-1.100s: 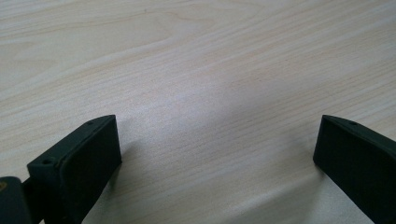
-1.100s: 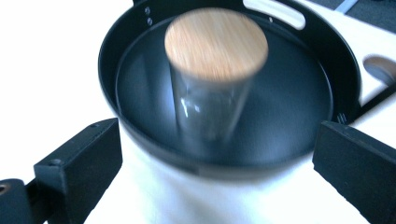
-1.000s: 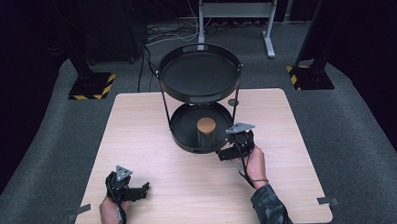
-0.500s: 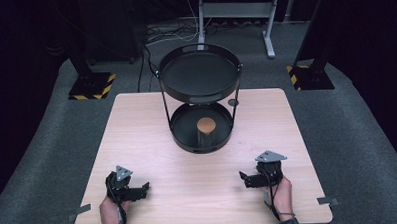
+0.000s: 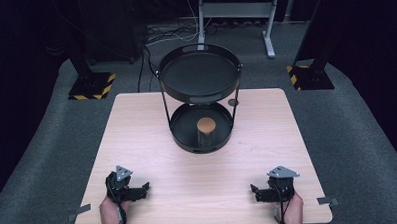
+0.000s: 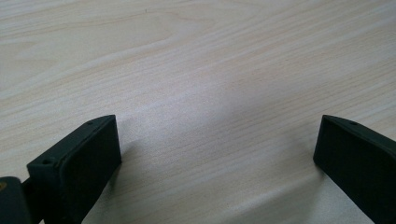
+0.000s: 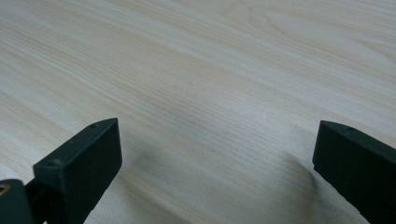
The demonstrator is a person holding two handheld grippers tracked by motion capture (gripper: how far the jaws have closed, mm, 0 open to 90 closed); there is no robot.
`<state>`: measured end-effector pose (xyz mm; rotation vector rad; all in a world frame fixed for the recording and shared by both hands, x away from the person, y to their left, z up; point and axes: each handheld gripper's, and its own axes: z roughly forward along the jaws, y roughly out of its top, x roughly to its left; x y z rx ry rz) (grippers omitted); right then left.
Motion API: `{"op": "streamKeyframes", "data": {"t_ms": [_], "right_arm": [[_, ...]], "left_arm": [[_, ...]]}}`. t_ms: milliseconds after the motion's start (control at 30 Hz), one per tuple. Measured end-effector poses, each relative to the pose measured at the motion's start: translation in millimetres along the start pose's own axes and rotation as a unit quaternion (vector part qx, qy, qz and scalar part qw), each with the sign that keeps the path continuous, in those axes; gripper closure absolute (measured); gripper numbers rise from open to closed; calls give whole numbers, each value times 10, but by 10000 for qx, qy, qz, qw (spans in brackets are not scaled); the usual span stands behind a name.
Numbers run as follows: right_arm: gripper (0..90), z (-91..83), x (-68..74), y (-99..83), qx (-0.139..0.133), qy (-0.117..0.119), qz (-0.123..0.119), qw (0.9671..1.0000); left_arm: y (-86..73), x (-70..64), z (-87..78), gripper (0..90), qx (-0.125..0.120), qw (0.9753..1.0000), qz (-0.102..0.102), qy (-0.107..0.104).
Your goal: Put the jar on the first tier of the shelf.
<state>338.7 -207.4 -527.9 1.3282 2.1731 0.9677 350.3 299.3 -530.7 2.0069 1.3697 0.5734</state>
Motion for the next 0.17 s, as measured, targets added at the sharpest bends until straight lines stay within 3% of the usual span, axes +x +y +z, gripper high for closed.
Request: {"op": "streamKeyframes", "data": {"t_ms": [167], "right_arm": [[7, 1, -8, -3, 37, 28, 26, 10000]], "left_arm": [[-1, -2, 0, 5, -5, 10000, -4, 6]]}}
